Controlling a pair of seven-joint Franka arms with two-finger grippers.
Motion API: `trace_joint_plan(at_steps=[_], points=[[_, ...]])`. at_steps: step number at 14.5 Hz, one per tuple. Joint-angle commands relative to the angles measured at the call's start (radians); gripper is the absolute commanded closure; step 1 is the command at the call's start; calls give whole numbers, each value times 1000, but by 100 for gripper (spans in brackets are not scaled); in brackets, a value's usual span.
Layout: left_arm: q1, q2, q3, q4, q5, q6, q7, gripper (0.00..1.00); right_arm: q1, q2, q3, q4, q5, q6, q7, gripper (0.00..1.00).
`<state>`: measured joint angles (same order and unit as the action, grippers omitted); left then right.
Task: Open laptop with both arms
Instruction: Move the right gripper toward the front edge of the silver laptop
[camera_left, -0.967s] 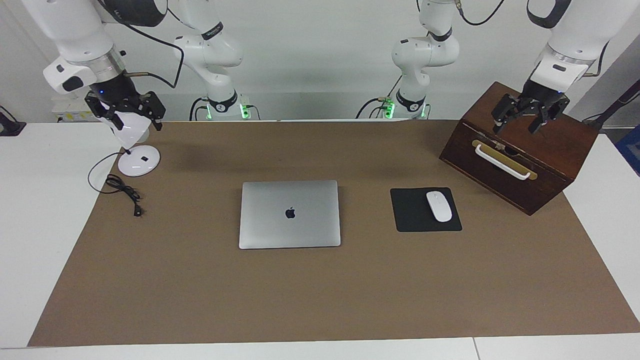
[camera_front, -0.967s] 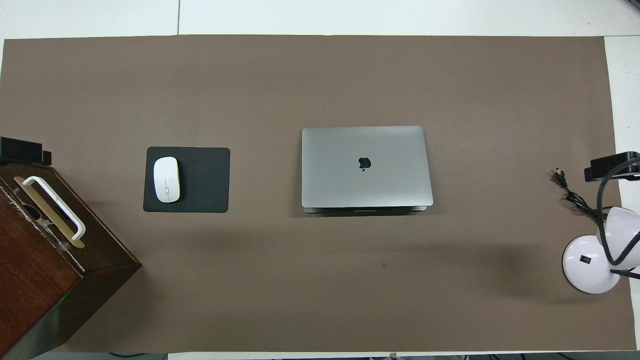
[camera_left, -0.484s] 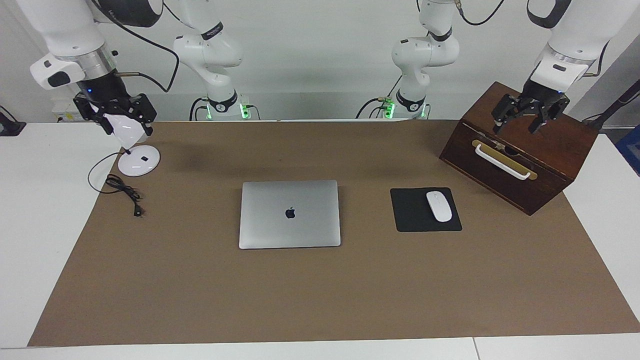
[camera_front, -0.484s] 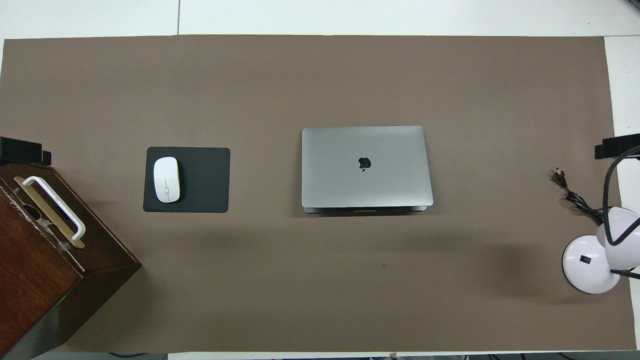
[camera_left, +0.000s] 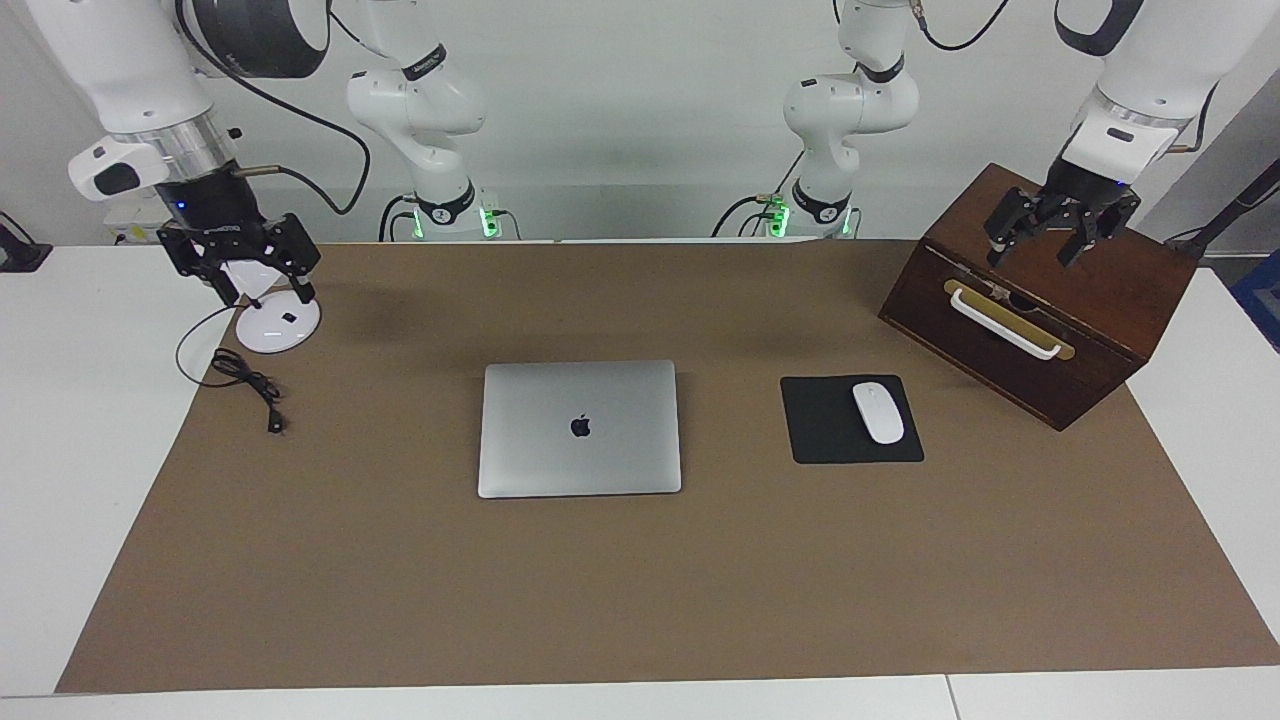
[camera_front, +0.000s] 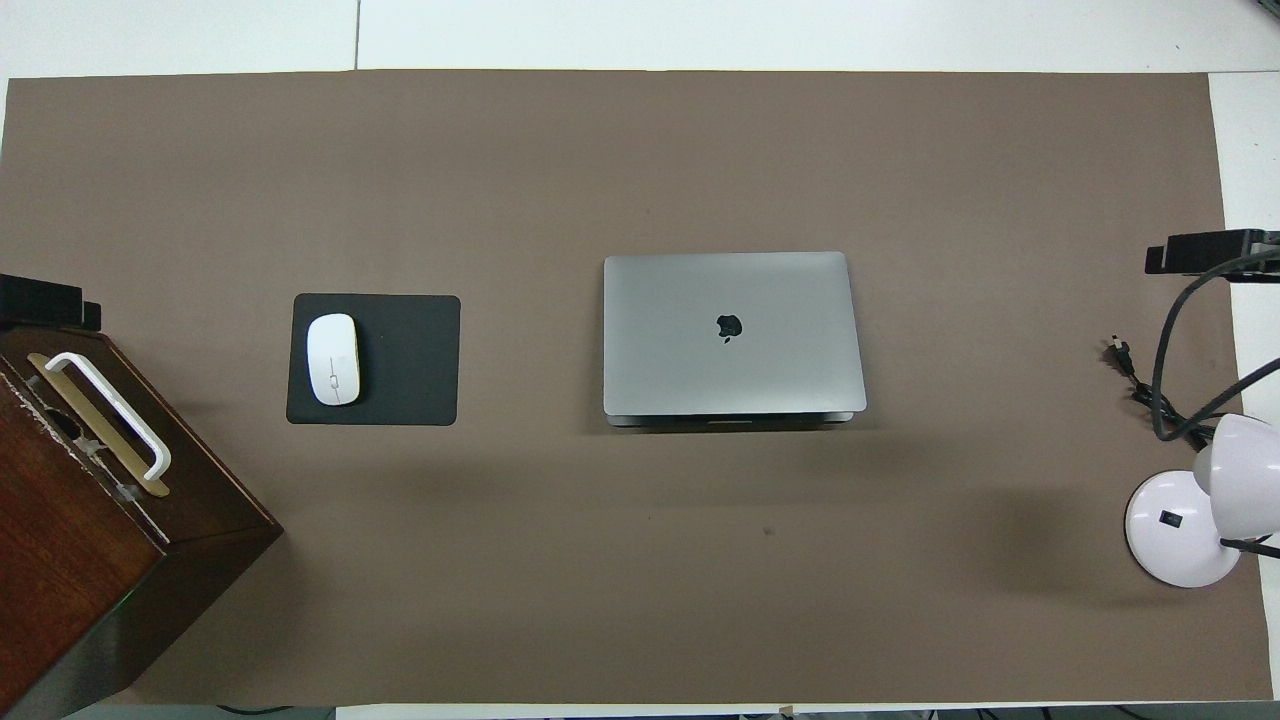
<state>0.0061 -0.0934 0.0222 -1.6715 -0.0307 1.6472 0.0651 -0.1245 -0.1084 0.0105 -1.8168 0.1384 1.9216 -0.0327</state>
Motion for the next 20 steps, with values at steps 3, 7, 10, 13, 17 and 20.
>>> trace_joint_plan(at_steps=[3, 7, 10, 13, 17, 20], points=[[-3, -6, -7, -1, 15, -26, -7, 0, -6, -28, 9, -99, 170, 92, 167, 1], [-3, -12, -8, -16, 17, -12, -40, 0, 22, -82, 26, -234, 314, 189, 333, 2], [-3, -12, -8, -22, 17, 23, -51, 80, 95, -123, 26, -315, 317, 256, 506, 2], [-1, -11, -11, -22, 17, 58, -47, 100, 161, -165, 26, -403, 349, 353, 592, 2], [-5, -8, -15, -27, 9, 130, -31, 100, 271, -195, 28, -504, 397, 523, 747, 3], [-30, -17, -18, -83, -23, 224, -28, 100, 356, -209, 28, -593, 399, 655, 844, 3]])
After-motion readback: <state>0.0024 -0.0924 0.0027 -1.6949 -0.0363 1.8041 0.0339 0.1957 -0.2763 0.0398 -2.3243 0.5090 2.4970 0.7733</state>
